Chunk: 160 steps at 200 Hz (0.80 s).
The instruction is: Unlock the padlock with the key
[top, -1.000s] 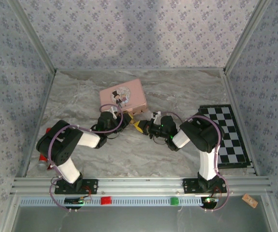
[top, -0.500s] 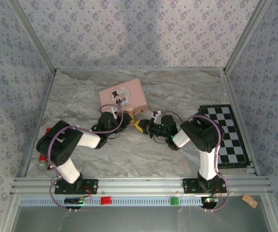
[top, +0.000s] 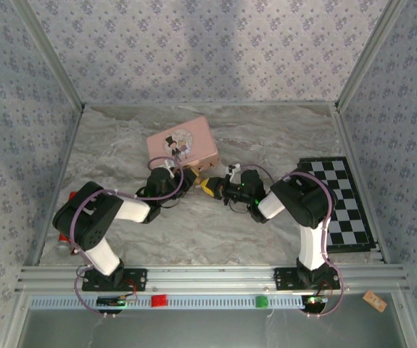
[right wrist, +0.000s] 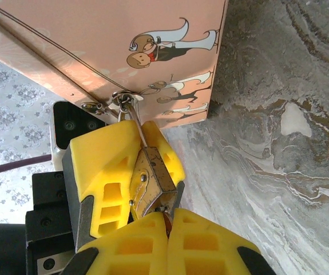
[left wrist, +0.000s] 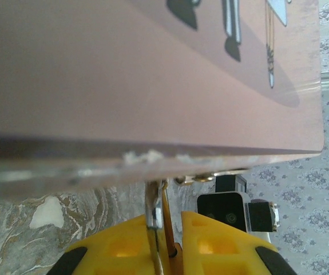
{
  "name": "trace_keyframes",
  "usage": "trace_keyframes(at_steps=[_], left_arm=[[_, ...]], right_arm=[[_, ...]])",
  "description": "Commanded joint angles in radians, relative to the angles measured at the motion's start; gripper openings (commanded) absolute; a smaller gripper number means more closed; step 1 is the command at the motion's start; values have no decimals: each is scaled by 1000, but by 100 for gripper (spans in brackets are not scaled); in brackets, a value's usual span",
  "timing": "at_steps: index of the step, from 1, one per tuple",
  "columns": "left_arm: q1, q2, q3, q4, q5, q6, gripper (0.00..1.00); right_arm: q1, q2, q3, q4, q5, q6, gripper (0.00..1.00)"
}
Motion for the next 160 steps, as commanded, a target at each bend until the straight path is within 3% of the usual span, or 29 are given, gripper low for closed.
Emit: trace_keyframes(at_steps=[1, 38, 70, 86, 119, 160], left_arm=[[-27, -54, -4, -25, 57, -9, 0], [-7, -57, -20, -73, -14, -4, 0], [10, -9, -24, -6, -14, -43, 0], [19, 12, -20, 26, -1, -59, 0], [22, 28, -15, 53, 16, -60, 0], [20, 15, -33, 51, 7, -50, 0]], right_arm=[[-22, -47, 22, 51, 55, -43, 1], [-21, -43, -9, 70, 40, -59, 30], [-18, -32, -28, 90, 38, -70, 41], [-16, -38, -47, 84, 43, -84, 42], [2, -43, -108, 96, 66, -94, 31], [46, -35, -111, 136, 96, -90, 26]])
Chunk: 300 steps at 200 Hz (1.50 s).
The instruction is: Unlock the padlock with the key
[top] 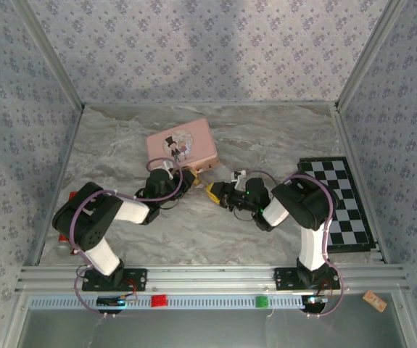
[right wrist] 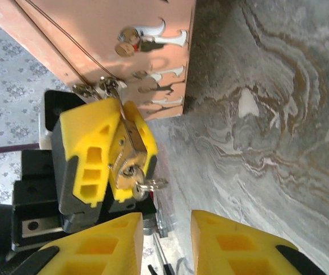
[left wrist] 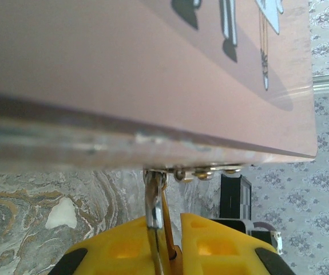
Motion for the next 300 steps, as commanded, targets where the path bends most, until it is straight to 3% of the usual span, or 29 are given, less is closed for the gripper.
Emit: trace_keyframes(at_steps=[1, 119, 218, 250, 300], left_arm=[[10, 13, -12, 26, 21, -67, 0], [0, -31, -39, 16, 25, -72, 0], [-2, -36, -35, 10, 24, -75, 0], [-6, -37, -48, 15, 20, -78, 0], [-20, -31, -50, 27, 14, -80, 0]], right_arm=[[26, -14, 15, 55, 31, -19, 26], [30, 15, 71, 54, 60, 36, 17], [47, 52, 71, 55, 75, 57, 23], [48, 52, 87, 54, 67, 58, 13], [48, 63, 121, 55, 44, 64, 13]])
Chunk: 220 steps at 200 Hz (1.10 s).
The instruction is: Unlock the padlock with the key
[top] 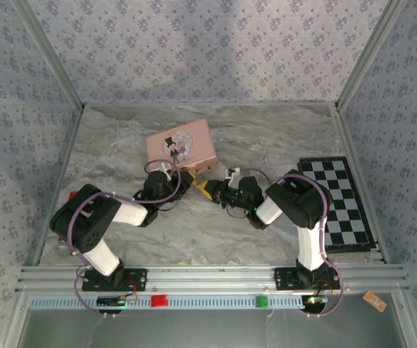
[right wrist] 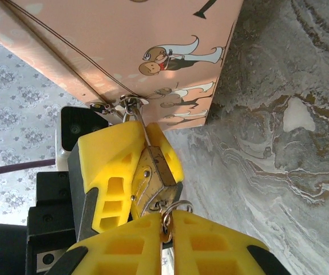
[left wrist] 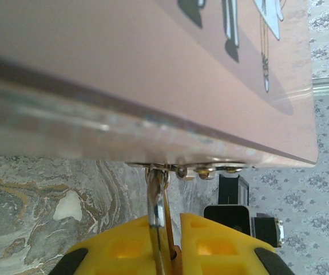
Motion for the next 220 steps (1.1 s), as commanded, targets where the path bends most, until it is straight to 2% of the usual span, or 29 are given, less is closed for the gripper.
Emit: trace_keyframes(at_steps=[1, 14, 52, 181, 202, 220], left_arm=[[-17, -8, -16, 9, 21, -71, 0], [-20, -2, -18, 18, 21, -73, 0], [-30, 8, -23, 39, 21, -82, 0], [-100, 51, 1, 91, 12, -87, 0], [-90, 35, 7, 18, 2, -82, 0], [-76, 6, 20, -103, -10, -71, 0]], right_arm=[[5, 16, 39, 27, -11, 6, 13], [4, 14, 41, 27, -11, 7, 12], [4, 17, 47, 27, -9, 11, 0], [-6, 22, 81, 27, -9, 32, 0], [-15, 23, 60, 26, -7, 27, 0], [-28, 26, 35, 25, -8, 14, 5]])
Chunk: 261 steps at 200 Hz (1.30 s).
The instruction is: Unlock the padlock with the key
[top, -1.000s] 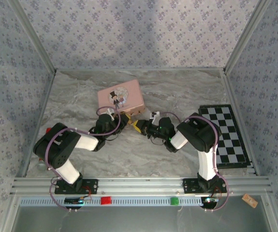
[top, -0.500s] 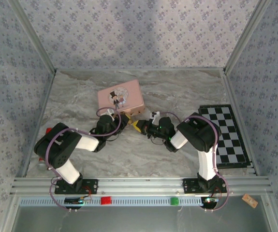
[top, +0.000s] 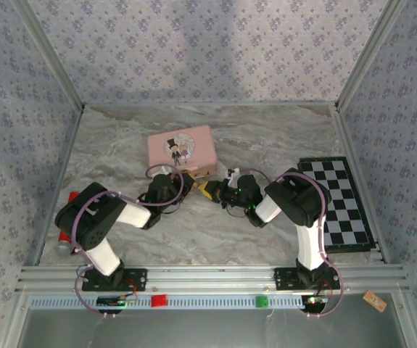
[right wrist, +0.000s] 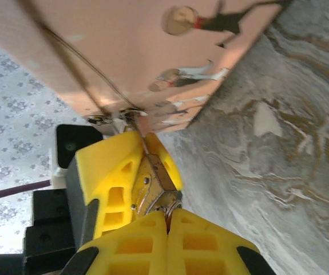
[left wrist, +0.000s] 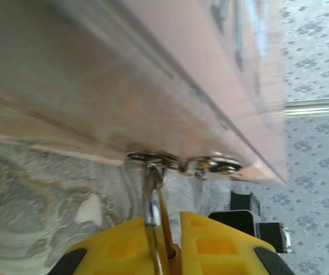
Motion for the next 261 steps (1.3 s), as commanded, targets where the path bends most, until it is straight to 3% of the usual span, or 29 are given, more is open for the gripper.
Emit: trace_keyframes(at_steps=[1, 50, 97, 162, 211, 238, 261], left_arm=[[-25, -32, 28, -119, 111, -32, 0], [20, -161, 39, -374, 54, 20, 0], [71, -199, 86, -511, 104, 47, 0], [82, -241, 118, -614, 138, 66, 0], [93, -251, 122, -626, 169, 58, 0], [96, -267, 136, -655, 173, 61, 0], [101, -281, 147, -676, 181, 69, 0]], right_arm=[[-13, 3, 10, 80, 8, -9, 6], [-19, 11, -49, 73, 2, -53, 29], [5, -81, -79, -34, -8, -147, 32], [62, -313, -135, -454, 115, -680, 39], [205, -487, -95, -692, 354, -1098, 41], [293, -534, -119, -662, 537, -1323, 41], [317, -512, -140, -587, 614, -1447, 43]])
